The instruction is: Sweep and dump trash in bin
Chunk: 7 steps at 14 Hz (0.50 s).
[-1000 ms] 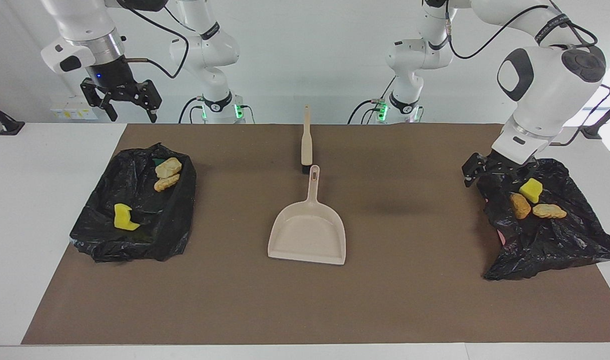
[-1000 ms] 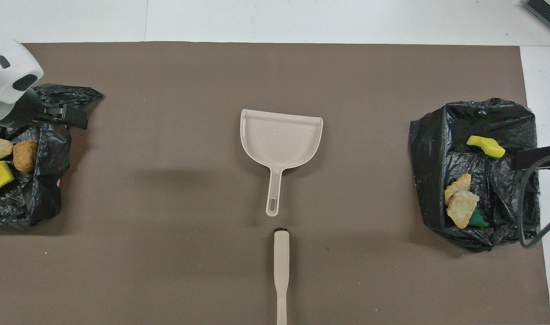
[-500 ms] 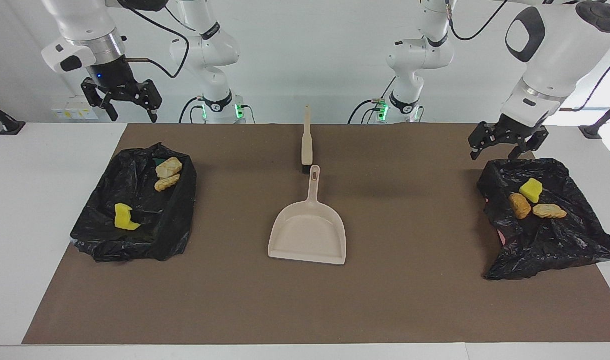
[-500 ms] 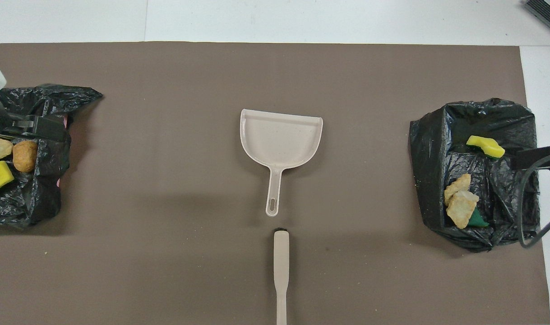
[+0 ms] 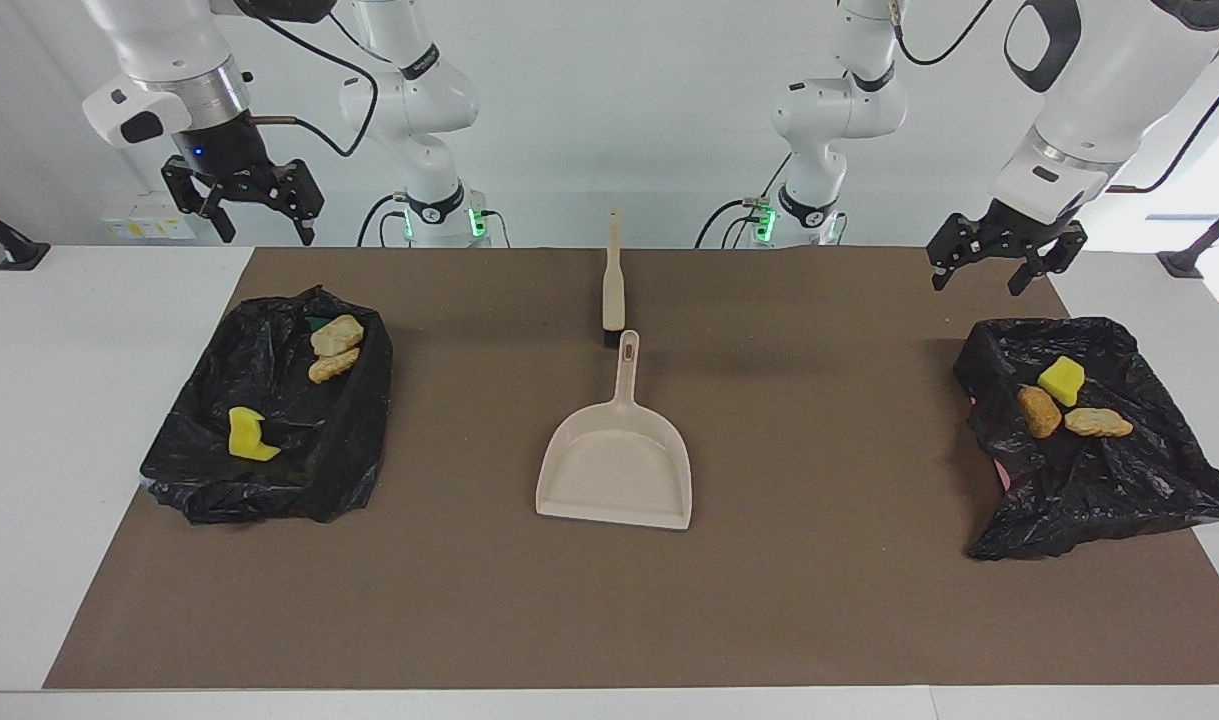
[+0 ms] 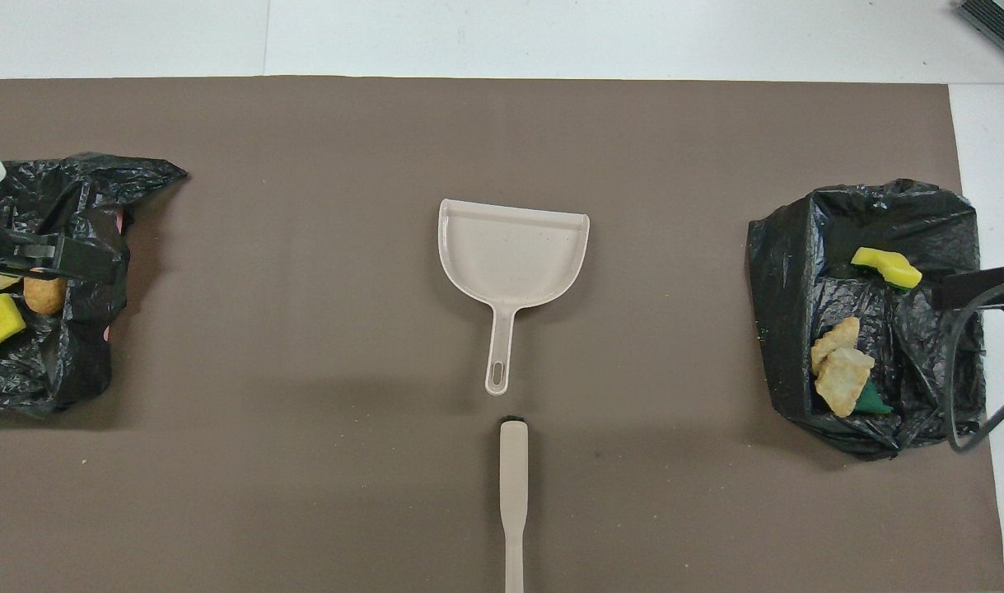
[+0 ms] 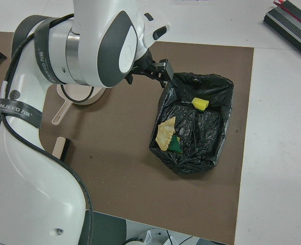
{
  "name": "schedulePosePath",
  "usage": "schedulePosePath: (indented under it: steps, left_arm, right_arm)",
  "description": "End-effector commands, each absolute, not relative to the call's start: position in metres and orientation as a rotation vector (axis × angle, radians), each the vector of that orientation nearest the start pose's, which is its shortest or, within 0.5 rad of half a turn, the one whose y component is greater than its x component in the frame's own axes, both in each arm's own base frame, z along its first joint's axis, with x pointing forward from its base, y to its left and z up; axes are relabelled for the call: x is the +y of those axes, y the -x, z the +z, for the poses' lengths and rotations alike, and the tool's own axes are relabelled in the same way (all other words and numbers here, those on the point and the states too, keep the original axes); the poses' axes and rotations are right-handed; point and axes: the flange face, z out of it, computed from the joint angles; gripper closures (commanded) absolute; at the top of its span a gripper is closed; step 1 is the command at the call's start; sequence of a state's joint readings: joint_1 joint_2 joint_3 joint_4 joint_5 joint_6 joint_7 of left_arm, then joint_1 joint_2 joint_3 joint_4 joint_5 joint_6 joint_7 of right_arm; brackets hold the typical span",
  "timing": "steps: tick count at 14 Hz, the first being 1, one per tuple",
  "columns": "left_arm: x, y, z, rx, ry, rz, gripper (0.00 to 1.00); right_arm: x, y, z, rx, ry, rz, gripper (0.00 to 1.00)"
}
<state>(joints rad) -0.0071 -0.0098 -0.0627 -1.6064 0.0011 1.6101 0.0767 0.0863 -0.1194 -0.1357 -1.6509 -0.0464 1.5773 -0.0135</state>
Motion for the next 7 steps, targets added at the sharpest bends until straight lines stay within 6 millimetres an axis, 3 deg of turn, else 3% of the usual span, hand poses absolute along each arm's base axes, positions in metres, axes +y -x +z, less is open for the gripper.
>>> schedulePosePath:
  steps: [1, 7]
  left_arm:
    - [-0.040, -0.543, 0.620, 0.230, 3.115, -0.019, 0.00]
    - [-0.043, -0.541, 0.631, 0.225, 3.125, 0.026, 0.00]
  right_arm:
    - [-0.036, -0.515, 0.651, 0.038, 3.151, -0.089, 0.00]
    - [-0.036, -0.515, 0.651, 0.038, 3.151, -0.089, 0.00]
